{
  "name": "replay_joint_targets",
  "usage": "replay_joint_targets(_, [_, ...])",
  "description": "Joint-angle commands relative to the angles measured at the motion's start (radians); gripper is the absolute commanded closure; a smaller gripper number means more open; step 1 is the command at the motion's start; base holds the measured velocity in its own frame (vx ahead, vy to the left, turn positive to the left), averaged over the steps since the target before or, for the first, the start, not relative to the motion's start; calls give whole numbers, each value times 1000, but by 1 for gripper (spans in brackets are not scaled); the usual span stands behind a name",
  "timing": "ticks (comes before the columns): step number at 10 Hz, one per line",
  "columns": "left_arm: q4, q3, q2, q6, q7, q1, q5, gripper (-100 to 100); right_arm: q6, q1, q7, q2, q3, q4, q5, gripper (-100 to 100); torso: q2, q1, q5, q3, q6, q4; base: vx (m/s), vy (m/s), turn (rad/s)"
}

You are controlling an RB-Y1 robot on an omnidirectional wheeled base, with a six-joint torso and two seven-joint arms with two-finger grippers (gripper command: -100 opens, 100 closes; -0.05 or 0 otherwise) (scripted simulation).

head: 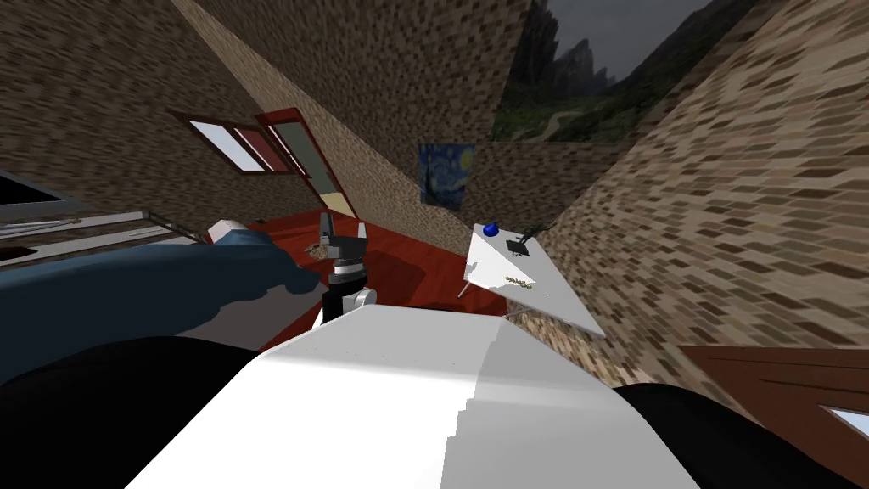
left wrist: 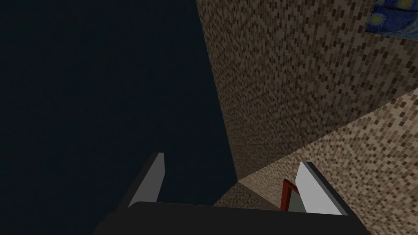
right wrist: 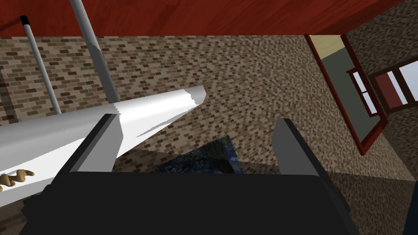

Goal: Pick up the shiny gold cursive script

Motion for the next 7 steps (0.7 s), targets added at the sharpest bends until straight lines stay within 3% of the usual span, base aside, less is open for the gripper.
replay_joint_targets(1, [0, 0, 0, 0, 0, 0, 0, 0, -9, -9, 3, -10, 3, 39, 5, -100, 0, 0, 0, 0, 0, 0, 43, 6, 16])
replay_joint_targets(2, [0, 0, 0, 0, 0, 0, 0, 0, -9, -9, 3, -10, 3, 39, 5, -100, 2, -2, 0, 1, 0, 1, 9, -6, -11])
replay_joint_targets(3, [0, 0, 0, 0, 0, 0, 0, 0, -6, 16, 23, -44, -1, 75, 35, -100, 5, -3, -1, 3, 0, 1, 48, 16, 349])
replay_joint_targets(6, [0, 0, 0, 0, 0, 0, 0, 0, -2, 42, 43, -75, -6, 129, 64, -100, 1, -2, -1, 1, -1, 0, 80, 16, 210])
replay_joint_targets(7, [0, 0, 0, 0, 0, 0, 0, 0, 3, 68, 64, -103, -11, 171, 92, -100, 0, -2, -1, 0, 0, 0, 113, 24, 335])
